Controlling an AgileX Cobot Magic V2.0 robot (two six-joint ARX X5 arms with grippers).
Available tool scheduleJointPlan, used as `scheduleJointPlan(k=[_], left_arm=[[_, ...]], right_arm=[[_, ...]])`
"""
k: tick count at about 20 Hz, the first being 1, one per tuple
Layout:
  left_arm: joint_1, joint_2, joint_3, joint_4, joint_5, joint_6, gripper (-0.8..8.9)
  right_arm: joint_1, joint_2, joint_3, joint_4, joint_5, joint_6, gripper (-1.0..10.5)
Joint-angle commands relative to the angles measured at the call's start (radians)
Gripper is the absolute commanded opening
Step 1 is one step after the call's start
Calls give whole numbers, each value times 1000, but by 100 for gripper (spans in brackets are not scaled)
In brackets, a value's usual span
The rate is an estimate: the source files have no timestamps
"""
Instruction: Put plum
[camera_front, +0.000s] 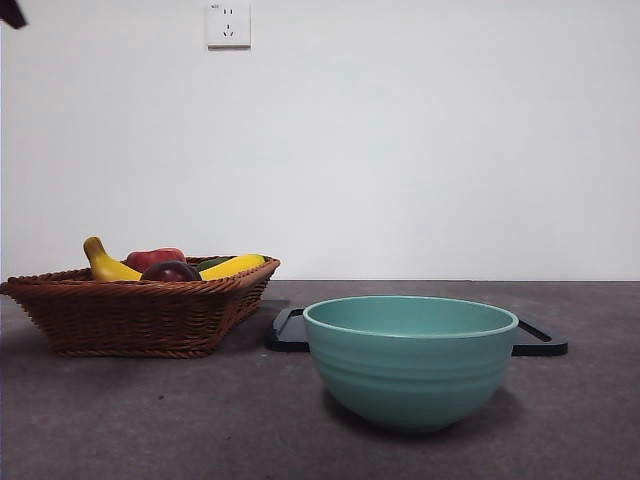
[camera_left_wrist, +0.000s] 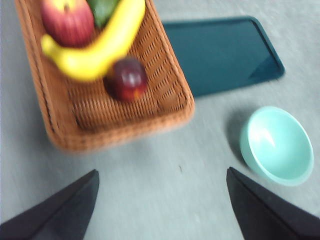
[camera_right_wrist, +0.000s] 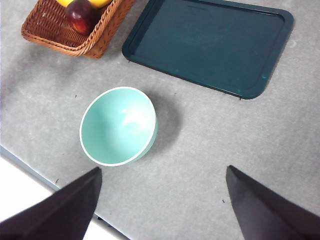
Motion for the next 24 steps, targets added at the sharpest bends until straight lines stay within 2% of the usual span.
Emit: scheduleJointPlan(k=[1,7,17,24], left_arm=[[-40,83,60,48,-29,-14,406],[-155,336,141,145,-198,-29,405],[-225,666,158,386,-304,-29,405],[-240,803,159,459,-344,-29,406]], right_arm=[[3,5,19,4,-3,8,398],[3,5,19,4,-3,8,398],[3,5,19,5,-3,9,398],[3,5,19,5,-3,11,398]])
